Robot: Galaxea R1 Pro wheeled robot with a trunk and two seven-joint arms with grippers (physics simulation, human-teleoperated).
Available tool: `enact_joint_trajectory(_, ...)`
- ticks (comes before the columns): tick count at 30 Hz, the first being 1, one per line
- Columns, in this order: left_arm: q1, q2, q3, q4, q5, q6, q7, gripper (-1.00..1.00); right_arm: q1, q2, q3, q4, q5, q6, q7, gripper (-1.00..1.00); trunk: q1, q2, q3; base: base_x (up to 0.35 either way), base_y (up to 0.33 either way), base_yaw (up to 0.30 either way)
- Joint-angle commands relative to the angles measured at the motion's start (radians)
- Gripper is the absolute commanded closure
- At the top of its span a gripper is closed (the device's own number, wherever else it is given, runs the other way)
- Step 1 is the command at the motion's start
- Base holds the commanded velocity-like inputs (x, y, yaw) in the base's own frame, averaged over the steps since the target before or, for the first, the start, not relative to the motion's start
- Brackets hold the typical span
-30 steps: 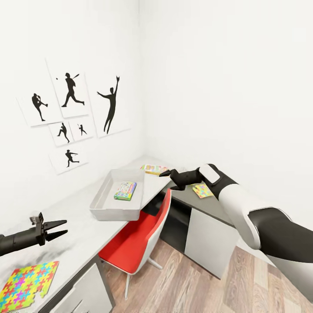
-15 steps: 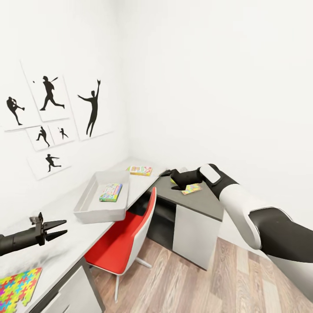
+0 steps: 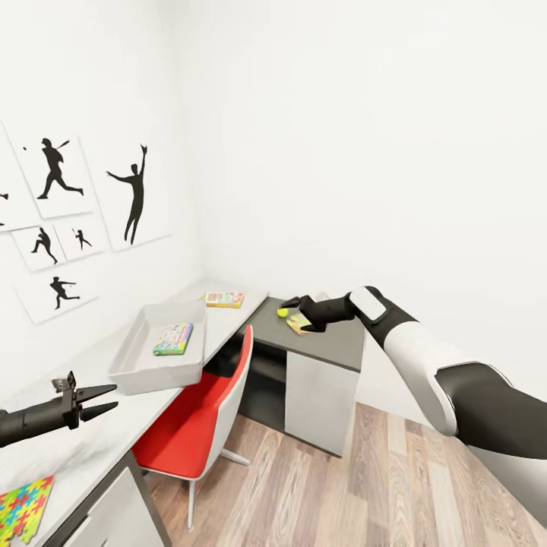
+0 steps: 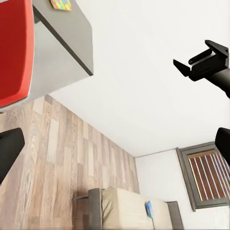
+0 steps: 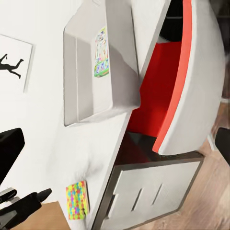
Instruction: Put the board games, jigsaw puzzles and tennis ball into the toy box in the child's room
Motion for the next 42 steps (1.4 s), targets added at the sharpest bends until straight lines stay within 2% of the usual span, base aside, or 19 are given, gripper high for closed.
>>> enact_joint_trajectory(1, 0.000, 0.000, 0.001, 0.000, -0.001, 0.011, -0.004, -1.00, -0.001, 0.000, 0.004, 0.001, 0.010, -0.006, 0.010, -1.00, 0.000, -0.002, -0.001, -0.181, 0.098, -0.225)
enact_joint_trajectory(12, 0.000, 0.000, 0.001, 0.000, -0.001, 0.011, -0.004, -1.00, -0.001, 0.001, 0.012, 0.001, 0.011, -0.023, 0.010, -1.00, 0.000, -0.002, 0.011, -0.238, 0.124, -0.214)
enact_joint_trajectory(19, -0.001, 0.000, 0.000, 0.000, -0.001, 0.011, -0.004, -1.00, -0.001, 0.002, 0.013, 0.003, 0.012, -0.034, 0.002, -1.00, 0.000, -0.002, 0.013, -0.221, 0.119, -0.051)
enact_joint_trajectory(36, 0.000, 0.000, 0.001, 0.000, -0.001, 0.010, -0.004, -1.00, 0.000, 0.000, 0.014, 0.012, 0.013, -0.055, -0.002, -1.00, 0.000, -0.002, 0.013, -0.020, 0.009, -0.003)
enact_joint_trajectory(42, 0.000, -0.001, 0.001, 0.000, -0.001, 0.010, -0.004, -1.00, 0.000, 0.000, 0.014, 0.013, 0.014, -0.085, -0.001, -1.00, 0.000, -0.002, 0.013, 0.000, 0.000, 0.000)
